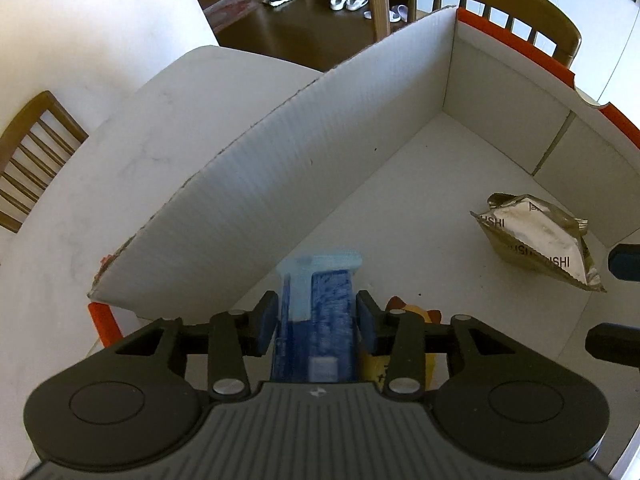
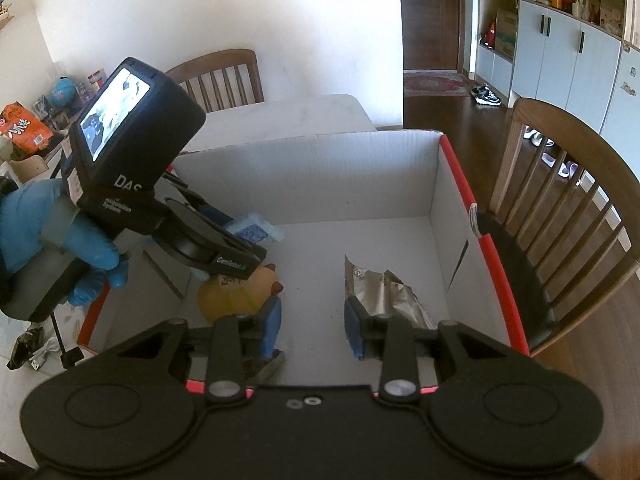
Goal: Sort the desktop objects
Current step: 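Lower the blue box into the shoebox with the left tool while the right tool releases the black bag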
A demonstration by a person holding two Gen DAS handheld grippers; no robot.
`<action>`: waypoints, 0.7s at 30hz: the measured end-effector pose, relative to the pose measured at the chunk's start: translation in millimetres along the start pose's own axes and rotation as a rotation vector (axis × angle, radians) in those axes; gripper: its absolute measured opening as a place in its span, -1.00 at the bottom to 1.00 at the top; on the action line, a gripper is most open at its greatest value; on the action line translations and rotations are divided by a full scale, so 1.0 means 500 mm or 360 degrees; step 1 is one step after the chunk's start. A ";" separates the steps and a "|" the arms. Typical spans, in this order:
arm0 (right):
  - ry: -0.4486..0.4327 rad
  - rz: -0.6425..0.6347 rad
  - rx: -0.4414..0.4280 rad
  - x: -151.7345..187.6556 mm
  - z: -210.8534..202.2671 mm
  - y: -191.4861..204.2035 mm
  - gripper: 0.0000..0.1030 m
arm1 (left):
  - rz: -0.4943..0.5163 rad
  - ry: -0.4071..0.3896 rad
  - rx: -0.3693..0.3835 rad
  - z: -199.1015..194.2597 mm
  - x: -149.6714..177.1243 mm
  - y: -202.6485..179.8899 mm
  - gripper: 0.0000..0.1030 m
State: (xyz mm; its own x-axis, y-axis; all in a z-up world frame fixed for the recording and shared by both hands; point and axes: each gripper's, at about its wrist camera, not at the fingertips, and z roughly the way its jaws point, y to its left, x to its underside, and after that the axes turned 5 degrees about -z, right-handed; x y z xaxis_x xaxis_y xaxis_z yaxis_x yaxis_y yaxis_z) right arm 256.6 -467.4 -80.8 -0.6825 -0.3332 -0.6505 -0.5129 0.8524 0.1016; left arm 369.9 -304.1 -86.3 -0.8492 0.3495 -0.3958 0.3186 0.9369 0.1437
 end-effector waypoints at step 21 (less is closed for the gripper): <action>-0.0027 -0.0047 0.0005 -0.018 -0.019 0.039 -0.20 | -0.0180 -0.0315 0.0158 -0.171 0.053 0.026 0.34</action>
State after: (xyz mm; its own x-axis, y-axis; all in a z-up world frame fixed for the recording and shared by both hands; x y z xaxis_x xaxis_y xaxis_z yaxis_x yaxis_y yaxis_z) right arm 247.7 -451.5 -65.5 -0.6579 -0.3514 -0.6661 -0.5311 0.8436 0.0796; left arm 315.7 -282.4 -17.3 -0.7857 0.2257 -0.5759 0.2744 0.9616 0.0025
